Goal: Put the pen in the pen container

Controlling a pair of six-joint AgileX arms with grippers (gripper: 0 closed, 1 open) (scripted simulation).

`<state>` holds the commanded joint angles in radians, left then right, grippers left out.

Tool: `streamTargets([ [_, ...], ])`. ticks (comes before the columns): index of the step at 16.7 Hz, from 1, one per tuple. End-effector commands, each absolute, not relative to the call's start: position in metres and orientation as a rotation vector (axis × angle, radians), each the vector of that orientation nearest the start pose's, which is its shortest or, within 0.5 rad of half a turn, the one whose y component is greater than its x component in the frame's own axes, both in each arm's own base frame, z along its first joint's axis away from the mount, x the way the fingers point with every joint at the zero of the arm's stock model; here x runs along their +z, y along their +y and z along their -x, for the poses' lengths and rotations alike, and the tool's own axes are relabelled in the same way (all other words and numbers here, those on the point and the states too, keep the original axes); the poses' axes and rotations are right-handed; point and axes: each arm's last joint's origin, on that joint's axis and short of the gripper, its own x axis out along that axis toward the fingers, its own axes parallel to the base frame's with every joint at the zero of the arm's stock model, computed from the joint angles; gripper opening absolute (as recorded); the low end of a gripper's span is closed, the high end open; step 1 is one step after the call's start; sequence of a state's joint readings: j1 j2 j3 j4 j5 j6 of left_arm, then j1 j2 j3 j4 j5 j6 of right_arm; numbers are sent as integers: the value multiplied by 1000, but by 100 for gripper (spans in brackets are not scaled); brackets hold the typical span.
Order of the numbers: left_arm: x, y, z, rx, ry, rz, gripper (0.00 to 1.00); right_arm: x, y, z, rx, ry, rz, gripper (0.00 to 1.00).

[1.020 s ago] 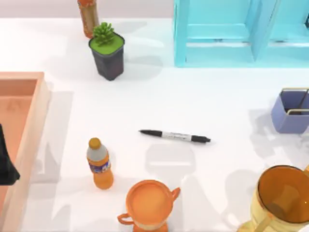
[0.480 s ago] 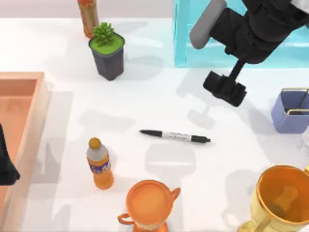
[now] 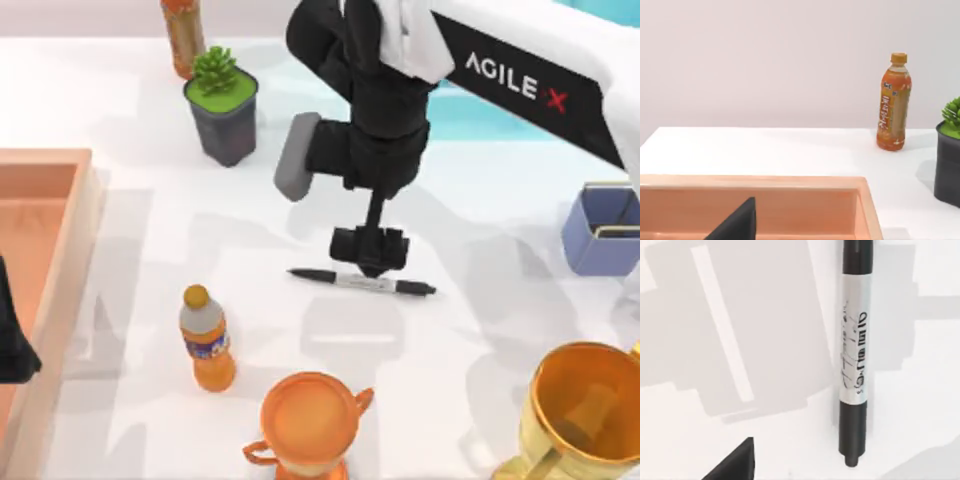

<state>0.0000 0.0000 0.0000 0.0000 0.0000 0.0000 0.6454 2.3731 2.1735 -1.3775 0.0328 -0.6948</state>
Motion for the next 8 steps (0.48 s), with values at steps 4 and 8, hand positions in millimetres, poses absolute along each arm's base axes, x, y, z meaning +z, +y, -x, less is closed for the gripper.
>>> streamTargets([
  [4,160,-1,-106,0,0,0,100,187,291,-370,1042,1330,1089,100],
  [8,160,-1,-106,0,0,0,100,186,289,-372,1039,1332,1085,100],
])
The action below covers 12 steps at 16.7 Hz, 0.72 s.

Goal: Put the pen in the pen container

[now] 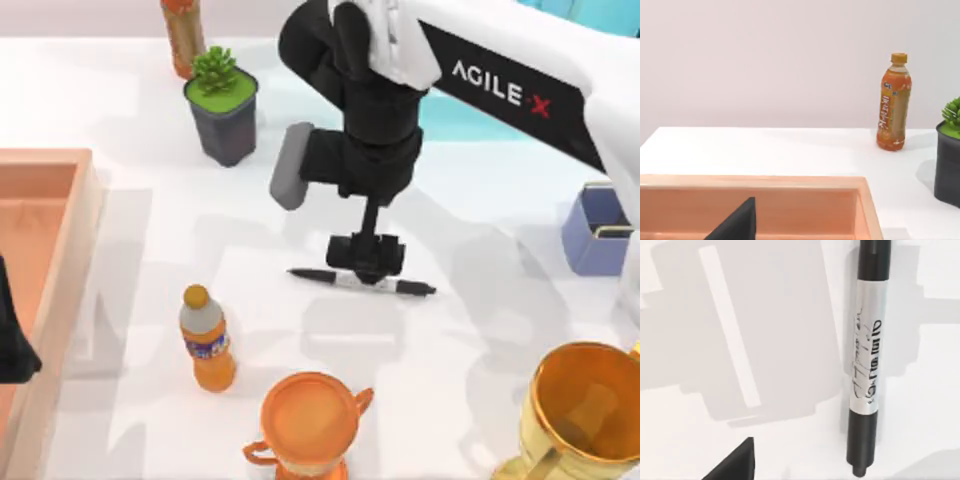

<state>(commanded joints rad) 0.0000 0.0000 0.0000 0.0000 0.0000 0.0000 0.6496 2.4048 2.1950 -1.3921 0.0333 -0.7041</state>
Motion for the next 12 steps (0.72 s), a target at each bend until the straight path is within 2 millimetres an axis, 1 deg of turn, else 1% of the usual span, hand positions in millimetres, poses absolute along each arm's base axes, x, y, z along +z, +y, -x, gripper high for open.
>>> streamTargets([
  [1,160,-1,-106,0,0,0,100,182,289,-371,1040,1332,1087,100],
  [3,160,-1,-106,0,0,0,100,165,290,-372,1042,1336,1089,100],
  [7,160,-1,-106,0,0,0,100,114,289,-373,1039,1318,1086,100],
  [9,160,-1,-106,0,0,0,100,94,287,-371,1041,1326,1088,100],
  [10,160,-1,-106,0,0,0,100,89,286,-370,1042,1329,1089,100],
  [12,160,-1,-106,0,0,0,100,87,286,-370,1042,1330,1089,100],
])
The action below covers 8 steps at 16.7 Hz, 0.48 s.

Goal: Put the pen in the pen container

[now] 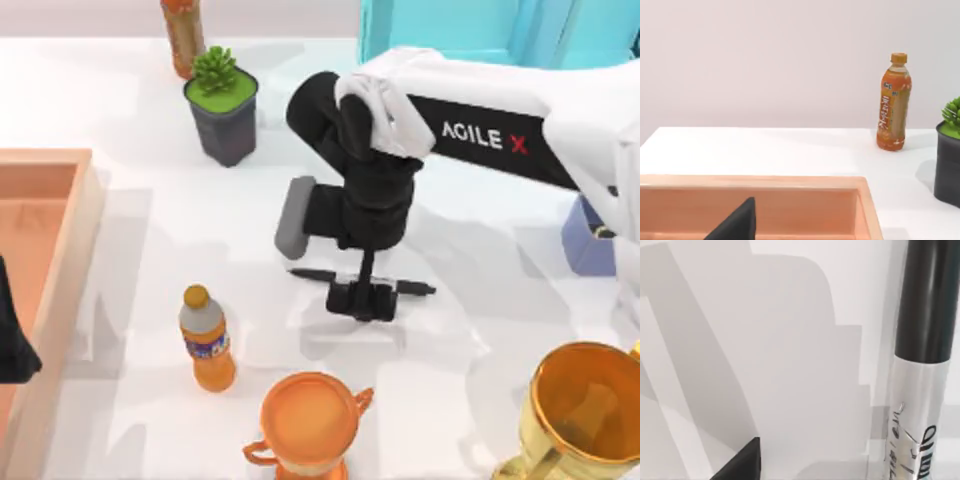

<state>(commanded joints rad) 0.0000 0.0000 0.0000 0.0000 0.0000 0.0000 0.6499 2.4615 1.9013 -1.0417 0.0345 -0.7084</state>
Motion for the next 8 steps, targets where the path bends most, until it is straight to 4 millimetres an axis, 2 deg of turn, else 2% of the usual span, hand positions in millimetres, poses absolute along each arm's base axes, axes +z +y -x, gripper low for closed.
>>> streamTargets([
  [2,160,-1,-106,0,0,0,100,87,286,-370,1042,1330,1089,100],
  [8,160,-1,-106,0,0,0,100,87,286,-370,1042,1330,1089,55],
])
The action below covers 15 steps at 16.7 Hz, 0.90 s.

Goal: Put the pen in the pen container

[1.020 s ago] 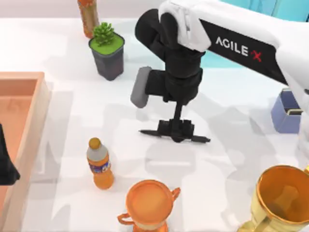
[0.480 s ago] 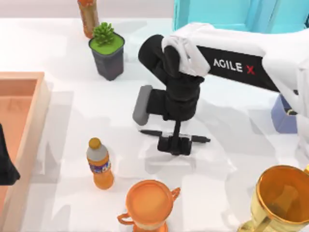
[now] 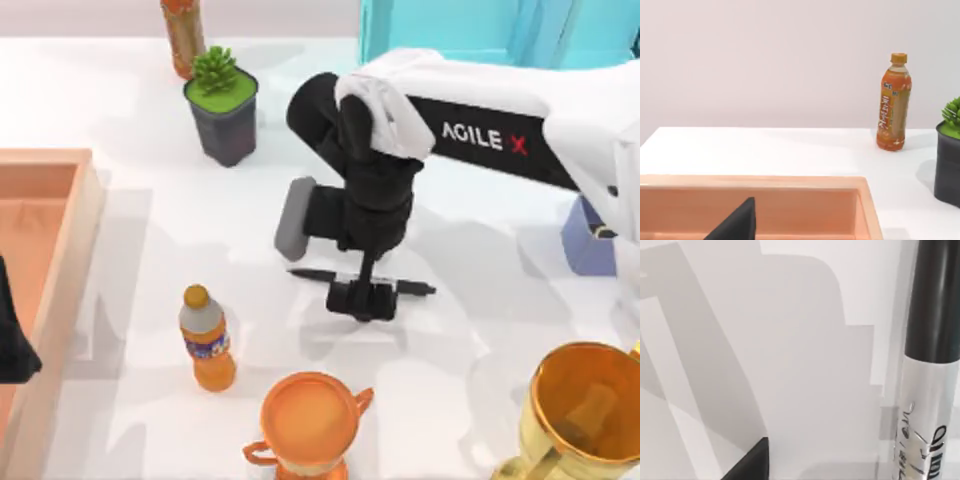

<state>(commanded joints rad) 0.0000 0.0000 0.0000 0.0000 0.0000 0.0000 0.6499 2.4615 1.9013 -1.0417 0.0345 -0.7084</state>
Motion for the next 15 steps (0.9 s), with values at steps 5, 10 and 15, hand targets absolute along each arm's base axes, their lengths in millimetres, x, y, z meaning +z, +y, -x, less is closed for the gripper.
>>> streamTargets([
  [5,160,-1,-106,0,0,0,100,87,286,-370,1042,1330,1089,17],
  [10,160,-1,-106,0,0,0,100,87,286,-370,1042,1330,1089,0],
  [15,160,-1,-106,0,0,0,100,87,286,-370,1042,1330,1089,0],
])
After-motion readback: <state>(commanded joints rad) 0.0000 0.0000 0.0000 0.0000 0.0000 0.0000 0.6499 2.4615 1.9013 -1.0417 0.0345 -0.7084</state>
